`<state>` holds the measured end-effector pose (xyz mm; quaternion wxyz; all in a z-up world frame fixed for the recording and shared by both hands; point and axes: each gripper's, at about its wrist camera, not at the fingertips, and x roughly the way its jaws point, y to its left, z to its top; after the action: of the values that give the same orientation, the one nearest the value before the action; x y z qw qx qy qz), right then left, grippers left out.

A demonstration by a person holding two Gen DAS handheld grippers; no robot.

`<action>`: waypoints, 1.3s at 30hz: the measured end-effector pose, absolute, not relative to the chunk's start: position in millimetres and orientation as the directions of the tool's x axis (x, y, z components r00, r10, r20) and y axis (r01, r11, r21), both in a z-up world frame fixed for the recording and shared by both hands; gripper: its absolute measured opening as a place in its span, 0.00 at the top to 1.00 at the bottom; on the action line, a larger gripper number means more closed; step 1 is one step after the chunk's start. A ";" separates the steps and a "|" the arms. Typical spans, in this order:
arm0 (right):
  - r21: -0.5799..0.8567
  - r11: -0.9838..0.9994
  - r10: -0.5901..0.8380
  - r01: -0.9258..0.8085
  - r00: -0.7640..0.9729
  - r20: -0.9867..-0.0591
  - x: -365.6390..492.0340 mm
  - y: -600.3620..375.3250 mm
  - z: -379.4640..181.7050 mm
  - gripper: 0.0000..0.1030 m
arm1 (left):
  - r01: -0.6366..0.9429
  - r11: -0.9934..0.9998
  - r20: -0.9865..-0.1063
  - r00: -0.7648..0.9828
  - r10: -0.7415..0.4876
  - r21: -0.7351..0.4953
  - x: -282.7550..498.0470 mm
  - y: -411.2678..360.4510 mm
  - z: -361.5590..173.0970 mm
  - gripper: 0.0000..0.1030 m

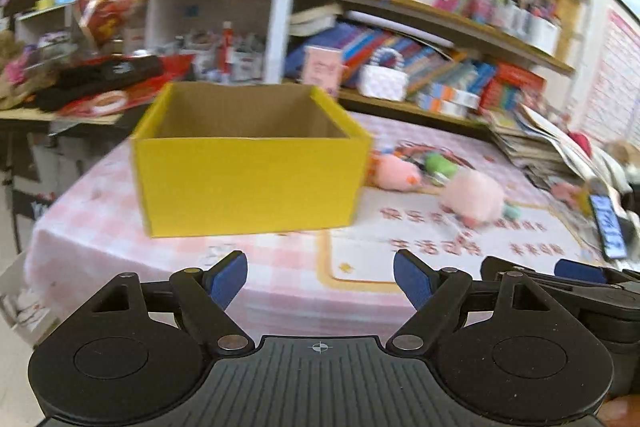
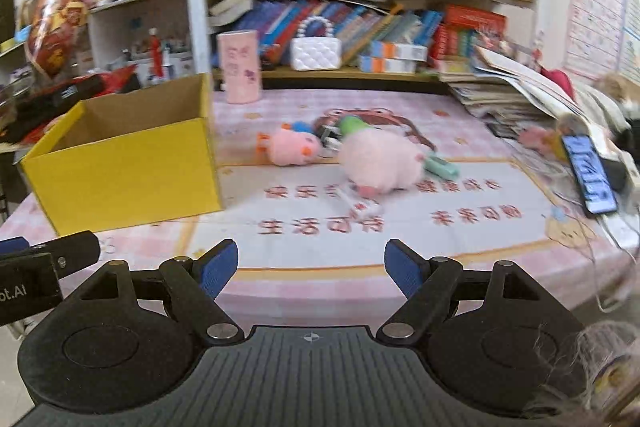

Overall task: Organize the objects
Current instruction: 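Withdraw both tools from the box back toward the remaining toys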

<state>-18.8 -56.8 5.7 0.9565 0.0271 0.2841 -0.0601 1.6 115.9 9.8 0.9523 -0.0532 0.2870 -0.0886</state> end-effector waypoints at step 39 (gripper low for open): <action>0.113 0.966 -0.114 0.234 0.770 -0.627 48.3 -234.9 -9.7 0.23 | 0.255 0.965 -0.647 0.724 -0.237 -0.069 80.0 -68.0 -17.3 0.20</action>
<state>48.3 -234.9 -9.7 0.9363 0.0926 0.3259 -0.0929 80.0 -68.0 -17.3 0.9284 0.0124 0.3469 -0.1325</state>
